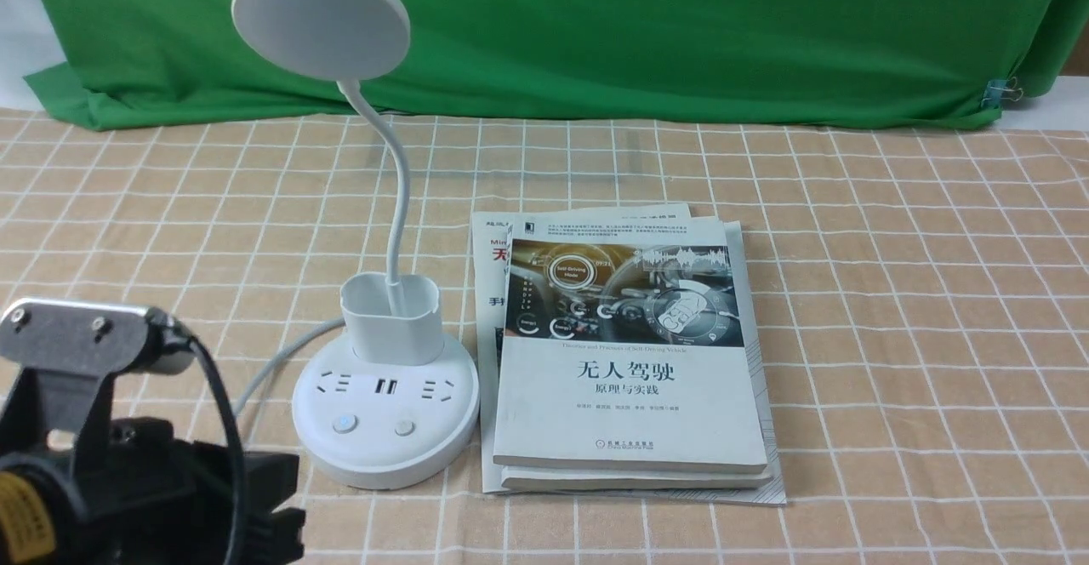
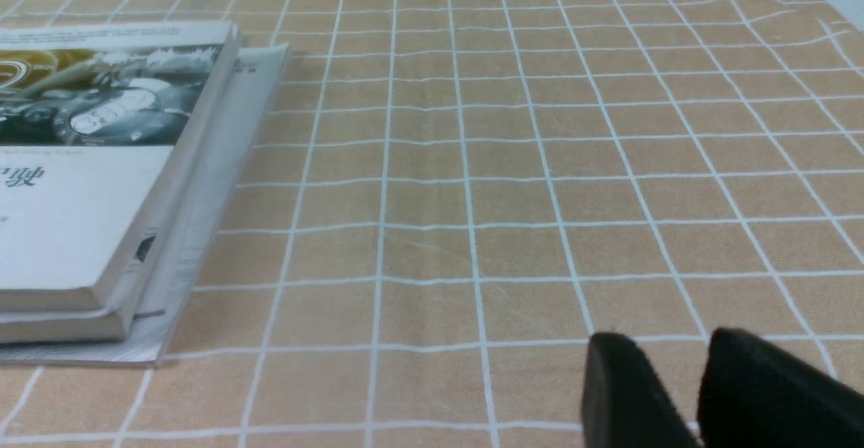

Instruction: Turn off the desk lamp on the light coffee tablecloth by hand.

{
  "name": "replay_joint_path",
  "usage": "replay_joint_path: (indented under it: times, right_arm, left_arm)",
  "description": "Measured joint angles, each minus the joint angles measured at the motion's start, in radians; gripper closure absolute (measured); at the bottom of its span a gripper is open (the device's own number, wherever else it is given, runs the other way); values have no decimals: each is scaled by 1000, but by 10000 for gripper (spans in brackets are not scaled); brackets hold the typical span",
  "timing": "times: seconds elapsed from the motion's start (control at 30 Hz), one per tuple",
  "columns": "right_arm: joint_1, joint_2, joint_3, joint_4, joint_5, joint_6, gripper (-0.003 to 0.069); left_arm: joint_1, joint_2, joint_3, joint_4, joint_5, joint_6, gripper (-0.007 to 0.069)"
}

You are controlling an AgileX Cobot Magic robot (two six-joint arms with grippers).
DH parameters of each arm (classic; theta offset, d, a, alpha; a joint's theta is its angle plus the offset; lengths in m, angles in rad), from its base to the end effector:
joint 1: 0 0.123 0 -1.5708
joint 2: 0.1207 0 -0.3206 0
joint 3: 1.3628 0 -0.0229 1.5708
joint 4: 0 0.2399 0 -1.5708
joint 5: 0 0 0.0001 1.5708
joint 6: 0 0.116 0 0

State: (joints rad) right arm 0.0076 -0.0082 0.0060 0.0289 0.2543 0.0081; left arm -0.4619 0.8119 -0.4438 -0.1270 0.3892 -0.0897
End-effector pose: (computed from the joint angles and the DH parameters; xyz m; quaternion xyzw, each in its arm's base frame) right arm 0.0327 0.0011 0.1841 0.0085 0.7628 0.0169 0.6463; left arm 0.1200 -0.0660 0.2642 0.1246 0.8908 -0.1638 0.4052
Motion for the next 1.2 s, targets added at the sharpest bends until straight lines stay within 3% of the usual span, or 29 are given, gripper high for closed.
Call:
replay_joint_path:
  times: [0.6,0.8,1.0,1.2]
  right_arm:
    - [0,0,0,0,0,0,417]
    - [0,0,0,0,0,0,417]
    - [0,0,0,0,0,0,417]
    - [0,0,0,0,0,0,417]
  left_arm:
    - [18,-98,82,165,-66,35,628]
    - [220,-395,238,140,-192,83,628]
    - [449,-682,379,-8,-156,212,628]
    - [499,-806,444,-51,-61,235,628]
